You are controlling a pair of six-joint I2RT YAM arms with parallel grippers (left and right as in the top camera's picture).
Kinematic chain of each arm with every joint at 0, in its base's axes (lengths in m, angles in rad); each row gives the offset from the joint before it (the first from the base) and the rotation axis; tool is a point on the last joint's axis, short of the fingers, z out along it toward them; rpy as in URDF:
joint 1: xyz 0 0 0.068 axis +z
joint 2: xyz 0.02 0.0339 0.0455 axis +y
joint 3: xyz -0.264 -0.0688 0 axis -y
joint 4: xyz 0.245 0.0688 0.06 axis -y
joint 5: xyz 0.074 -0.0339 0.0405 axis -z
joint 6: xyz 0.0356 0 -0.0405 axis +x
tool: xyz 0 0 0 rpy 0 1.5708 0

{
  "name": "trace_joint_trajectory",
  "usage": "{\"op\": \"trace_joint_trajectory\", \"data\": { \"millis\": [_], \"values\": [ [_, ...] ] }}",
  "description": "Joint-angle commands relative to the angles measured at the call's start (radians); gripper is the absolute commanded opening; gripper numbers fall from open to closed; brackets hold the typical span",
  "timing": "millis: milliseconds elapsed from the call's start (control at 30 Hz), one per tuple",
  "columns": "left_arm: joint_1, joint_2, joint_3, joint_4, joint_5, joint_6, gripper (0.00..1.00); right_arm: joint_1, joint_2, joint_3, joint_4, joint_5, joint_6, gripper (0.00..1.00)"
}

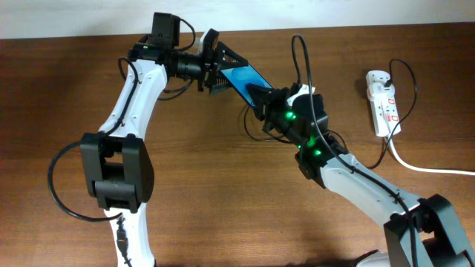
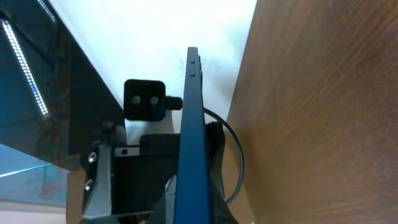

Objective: Plug charger to phone and switch on socket
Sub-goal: 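Regrasp the phone's top edge with the left gripper from the right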

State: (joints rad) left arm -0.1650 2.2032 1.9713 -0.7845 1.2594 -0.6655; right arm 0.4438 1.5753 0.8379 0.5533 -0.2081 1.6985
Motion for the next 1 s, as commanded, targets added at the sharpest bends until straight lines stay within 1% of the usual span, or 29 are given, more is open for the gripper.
{"op": "trace_joint_trajectory", "data": {
  "millis": [0, 133, 267, 400, 567, 667, 733, 800, 833, 867, 967],
  "values": [
    [0.004, 0.007, 0.006, 0.037, 0.000, -0.103, 0.65, 0.033, -0.026, 0.021, 0.012, 0.025, 0.013, 0.04],
    [0.004, 0.007, 0.006, 0.045, -0.018, -0.158, 0.57, 0.043, -0.026, 0.021, 0.012, 0.037, 0.024, 0.04],
    [0.004, 0.007, 0.006, 0.067, -0.044, -0.219, 0.56, 0.043, -0.026, 0.021, 0.012, 0.037, 0.024, 0.04],
    [-0.001, 0.007, 0.006, 0.105, -0.080, -0.312, 0.54, 0.053, -0.026, 0.021, 0.012, 0.042, 0.025, 0.04],
    [-0.034, 0.007, 0.006, 0.253, -0.083, -0.420, 0.52, 0.075, -0.026, 0.021, 0.012, 0.056, 0.043, 0.04],
    [-0.051, 0.007, 0.006, 0.310, -0.082, -0.447, 0.50, 0.080, -0.026, 0.021, 0.012, 0.060, 0.047, 0.04],
    [-0.053, 0.007, 0.006, 0.314, -0.083, -0.457, 0.50, 0.079, -0.026, 0.021, 0.012, 0.060, 0.047, 0.04],
    [-0.053, 0.007, 0.006, 0.313, -0.077, -0.494, 0.52, 0.081, -0.026, 0.021, 0.012, 0.060, 0.047, 0.04],
    [-0.055, 0.007, 0.006, 0.316, -0.077, -0.519, 0.47, 0.083, -0.026, 0.021, 0.012, 0.062, 0.046, 0.04],
    [-0.061, 0.007, 0.006, 0.336, -0.073, -0.539, 0.46, 0.086, -0.026, 0.021, 0.012, 0.064, 0.047, 0.04],
    [-0.084, 0.007, 0.006, 0.384, -0.071, -0.550, 0.46, 0.086, -0.026, 0.021, 0.012, 0.063, 0.046, 0.04]
  ]
}}
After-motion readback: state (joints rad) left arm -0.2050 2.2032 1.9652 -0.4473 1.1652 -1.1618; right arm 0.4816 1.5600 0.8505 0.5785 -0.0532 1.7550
